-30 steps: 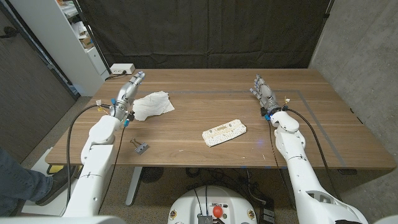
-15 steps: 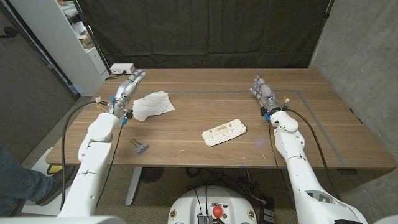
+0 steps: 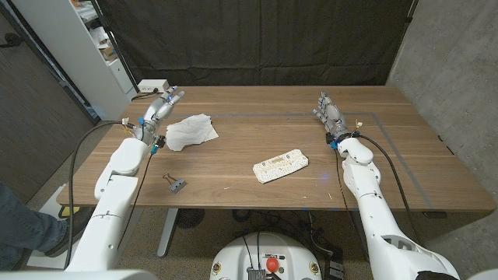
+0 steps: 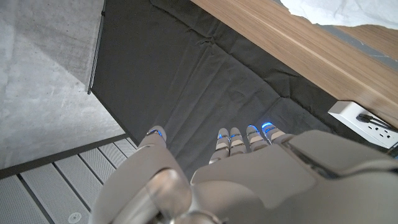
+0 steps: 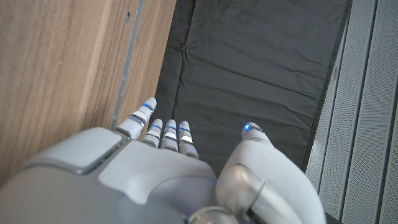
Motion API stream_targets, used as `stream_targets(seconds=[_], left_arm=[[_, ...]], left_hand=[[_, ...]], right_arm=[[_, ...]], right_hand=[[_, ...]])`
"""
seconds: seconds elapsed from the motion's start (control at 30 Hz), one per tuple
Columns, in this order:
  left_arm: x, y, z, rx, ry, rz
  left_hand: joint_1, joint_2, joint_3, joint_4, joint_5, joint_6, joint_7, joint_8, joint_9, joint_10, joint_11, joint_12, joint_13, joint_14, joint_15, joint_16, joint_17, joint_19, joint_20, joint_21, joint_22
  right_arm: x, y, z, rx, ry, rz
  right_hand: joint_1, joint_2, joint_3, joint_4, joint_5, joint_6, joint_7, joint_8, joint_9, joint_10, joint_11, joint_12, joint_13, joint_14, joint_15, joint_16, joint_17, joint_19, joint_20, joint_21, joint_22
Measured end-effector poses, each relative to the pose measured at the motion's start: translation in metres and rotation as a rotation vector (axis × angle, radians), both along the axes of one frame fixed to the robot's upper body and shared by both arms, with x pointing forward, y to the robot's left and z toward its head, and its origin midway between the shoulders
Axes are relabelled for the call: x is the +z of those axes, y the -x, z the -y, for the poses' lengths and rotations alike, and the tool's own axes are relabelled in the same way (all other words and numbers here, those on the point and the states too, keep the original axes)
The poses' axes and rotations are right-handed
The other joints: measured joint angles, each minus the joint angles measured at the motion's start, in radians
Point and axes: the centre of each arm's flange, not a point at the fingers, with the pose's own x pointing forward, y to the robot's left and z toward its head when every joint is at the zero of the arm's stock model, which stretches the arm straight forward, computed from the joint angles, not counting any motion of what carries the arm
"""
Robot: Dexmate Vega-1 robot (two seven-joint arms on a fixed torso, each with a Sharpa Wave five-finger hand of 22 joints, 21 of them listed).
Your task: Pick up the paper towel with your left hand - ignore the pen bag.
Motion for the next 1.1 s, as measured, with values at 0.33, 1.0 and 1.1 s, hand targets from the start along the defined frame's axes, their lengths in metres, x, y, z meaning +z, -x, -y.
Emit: stream_targets(seconds=[0.33,1.0,1.1], left_arm=[[0.004,0.003,-0.001,0.058,-0.054,0.006],[0.011,0.009,0.003,0.142,-0.174,0.018],[0.011,0.009,0.004,0.148,-0.188,0.015]], left_hand=[[0.006,0.006,0.001,-0.007,0.000,0.005,-0.005,0.000,0.000,0.005,0.002,0.000,0.000,0.000,0.000,0.000,-0.002,0.004,0.004,0.000,0.000],[0.018,0.018,0.008,-0.014,0.000,0.010,-0.011,0.000,0.000,0.012,-0.005,0.004,0.000,0.005,-0.005,0.000,-0.002,0.004,0.004,-0.004,0.000],[0.018,0.018,0.008,-0.014,0.000,0.010,-0.011,0.000,0.000,0.012,-0.005,0.004,0.000,0.005,-0.005,0.000,-0.002,0.004,0.004,-0.004,0.000]], right_arm=[[0.001,-0.003,-0.003,0.003,-0.004,-0.001],[0.001,-0.004,-0.004,-0.002,-0.009,0.001],[0.000,-0.005,-0.004,0.000,-0.009,0.002]], right_hand=[[0.000,0.000,0.000,0.000,0.000,0.000,0.000,0.000,0.000,0.000,0.000,0.000,0.000,0.000,0.000,0.000,0.000,0.000,0.000,0.000,0.000],[-0.007,0.007,-0.004,-0.004,0.000,0.002,0.002,0.000,0.000,0.000,0.000,0.000,0.000,0.000,0.000,0.000,-0.005,0.000,0.000,0.000,0.000],[-0.007,0.007,-0.004,-0.004,0.000,0.004,-0.001,0.000,0.000,0.000,0.000,0.000,0.000,0.000,0.000,0.000,-0.005,0.000,0.000,0.000,0.000]])
